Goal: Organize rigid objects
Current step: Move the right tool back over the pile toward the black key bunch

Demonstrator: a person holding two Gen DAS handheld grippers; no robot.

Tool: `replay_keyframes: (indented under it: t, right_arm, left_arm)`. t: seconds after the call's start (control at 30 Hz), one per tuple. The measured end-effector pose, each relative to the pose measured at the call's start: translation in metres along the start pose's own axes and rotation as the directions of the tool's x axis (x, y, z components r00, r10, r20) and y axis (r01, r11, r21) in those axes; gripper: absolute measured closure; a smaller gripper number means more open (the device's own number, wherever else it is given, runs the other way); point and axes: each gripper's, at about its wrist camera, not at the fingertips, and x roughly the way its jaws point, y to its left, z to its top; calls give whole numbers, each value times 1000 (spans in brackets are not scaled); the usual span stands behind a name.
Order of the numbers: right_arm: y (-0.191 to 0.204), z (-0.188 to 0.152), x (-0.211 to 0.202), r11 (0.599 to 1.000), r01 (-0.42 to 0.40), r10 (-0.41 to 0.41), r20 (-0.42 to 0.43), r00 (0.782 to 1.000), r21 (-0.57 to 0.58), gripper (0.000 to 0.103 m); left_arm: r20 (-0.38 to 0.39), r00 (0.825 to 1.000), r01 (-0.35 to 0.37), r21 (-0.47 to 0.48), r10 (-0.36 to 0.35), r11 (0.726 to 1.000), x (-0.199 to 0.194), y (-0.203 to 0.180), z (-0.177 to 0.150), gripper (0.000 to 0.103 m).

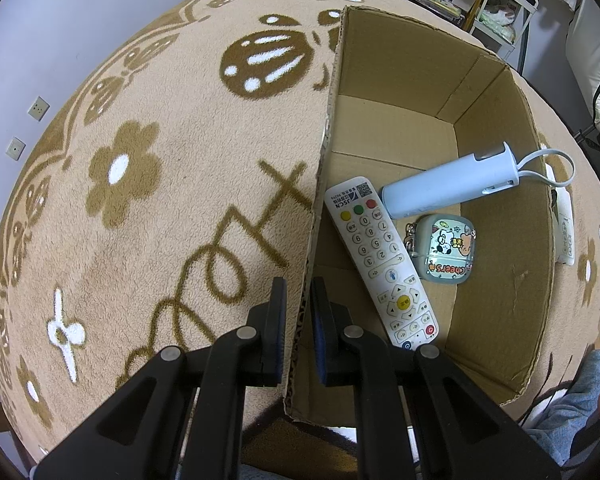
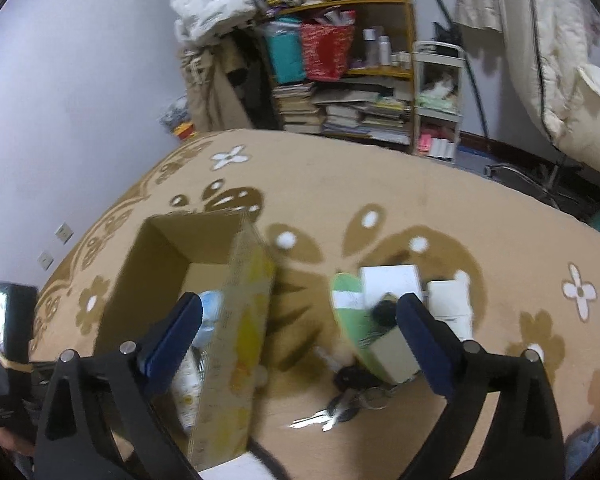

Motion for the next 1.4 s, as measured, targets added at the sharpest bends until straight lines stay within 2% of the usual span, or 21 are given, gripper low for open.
replay_keyframes:
  t: [0.17,0.4,0.57,0.83,0.9,0.93,0.97,1.23,1.4]
  right_arm:
    - [-23,-6,9,998,34,-33,-29,999,43,1]
    - [-47,-23,29,993,66,-53,-124,991,101,1]
    - [-55,-45,48,988,107,-78,-241,967,112,1]
    - [-52,-71,77,985,109,-58,-334,941,136,1]
    - [-52,-78,86,982,101,-38,-353,935,162,11]
    - [-53,-81,90,979,101,-30,-363,931,176,26]
    - [-54,-85,94,975,110,-32,-370,929,193,32]
    - [-52,-95,98,975,117,-43,-355,934,190,31]
    - [-40,-100,99,978,173,-122,-360,925,115,31]
  left_arm:
    - [0,1000,1,-1,-1,1000,1,0,0,91]
    - [0,1000,1,-2,-1,1000,1,0,0,91]
    - [0,1000,0,-1,0,1000,1,0,0,91]
    - [0,1000,1,-1,-1,1000,0,0,0,91]
    - [0,1000,0,0,0,1000,0,0,0,91]
    - [0,1000,0,0,0,1000,0,1,0,91]
    - [0,1000,0,0,0,1000,0,1,0,91]
    - [0,1000,0,1,0,1000,0,1,0,91]
    - [-1,1000,-2,3,2,1000,-1,1,0,91]
